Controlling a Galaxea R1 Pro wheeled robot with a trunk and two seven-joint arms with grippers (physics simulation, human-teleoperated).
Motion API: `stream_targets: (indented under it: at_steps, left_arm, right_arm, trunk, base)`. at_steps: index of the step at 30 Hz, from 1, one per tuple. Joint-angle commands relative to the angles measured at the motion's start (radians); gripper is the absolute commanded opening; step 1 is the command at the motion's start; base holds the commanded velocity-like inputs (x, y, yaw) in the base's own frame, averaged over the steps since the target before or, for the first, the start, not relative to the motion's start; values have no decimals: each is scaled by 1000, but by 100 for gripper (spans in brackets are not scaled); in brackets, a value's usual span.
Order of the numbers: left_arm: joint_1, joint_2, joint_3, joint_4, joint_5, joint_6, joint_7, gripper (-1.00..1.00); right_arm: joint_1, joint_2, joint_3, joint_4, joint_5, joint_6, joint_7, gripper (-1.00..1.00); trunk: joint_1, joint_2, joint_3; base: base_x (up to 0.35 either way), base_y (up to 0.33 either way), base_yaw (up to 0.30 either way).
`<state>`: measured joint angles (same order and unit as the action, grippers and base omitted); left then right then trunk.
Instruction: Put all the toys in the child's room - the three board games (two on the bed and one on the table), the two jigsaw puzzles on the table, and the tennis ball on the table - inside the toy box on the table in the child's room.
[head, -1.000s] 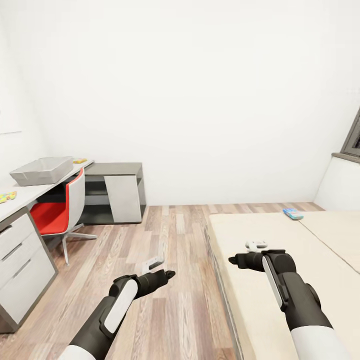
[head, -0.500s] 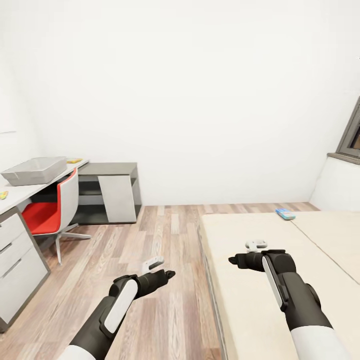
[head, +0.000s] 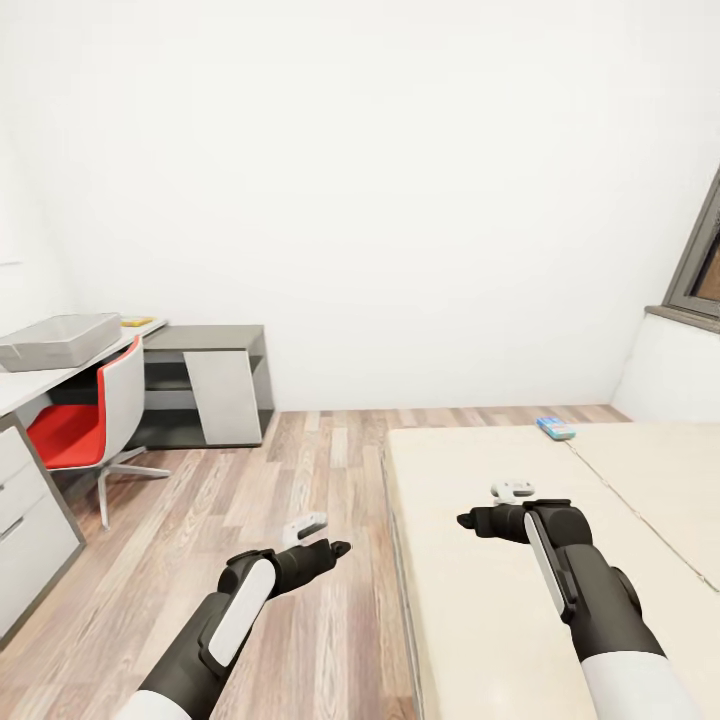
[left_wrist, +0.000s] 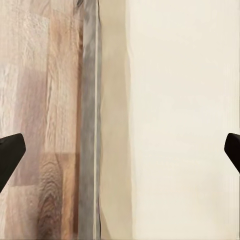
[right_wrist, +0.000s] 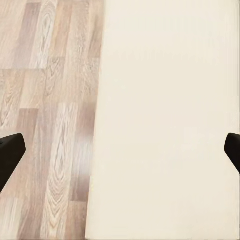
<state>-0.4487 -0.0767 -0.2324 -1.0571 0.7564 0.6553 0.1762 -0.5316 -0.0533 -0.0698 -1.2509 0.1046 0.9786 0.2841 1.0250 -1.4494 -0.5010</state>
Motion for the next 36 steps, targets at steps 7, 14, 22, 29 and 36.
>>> stream_targets:
  at_steps: [7, 14, 22, 29, 36]
  left_arm:
    - [-1, 0, -1, -1, 11, 3, 9, 100]
    - [-1, 0, -1, -1, 11, 3, 9, 100]
    - [-1, 0, -1, -1, 11, 3, 9, 100]
    - [-1, 0, -1, -1, 11, 3, 9, 100]
    - [-1, 0, -1, -1, 11, 3, 9, 100]
  right_arm:
    - [-1, 0, -1, -1, 10, 3, 10, 100]
    - [-1, 0, -1, -1, 10, 3, 10, 100]
    - [-1, 0, -1, -1, 10, 3, 9, 100]
    - [-1, 0, -1, -1, 10, 3, 10, 100]
    - [-1, 0, -1, -1, 10, 3, 10, 100]
  trunk:
    - [0, -1, -1]
    - [0, -1, -1]
    - [0, -1, -1]
    - [0, -1, -1]
    - [0, -1, -1]
  base:
    - [0, -204, 0]
    - [0, -204, 0]
    - [0, -204, 0]
    - [0, -202, 0]
    - [0, -197, 0]
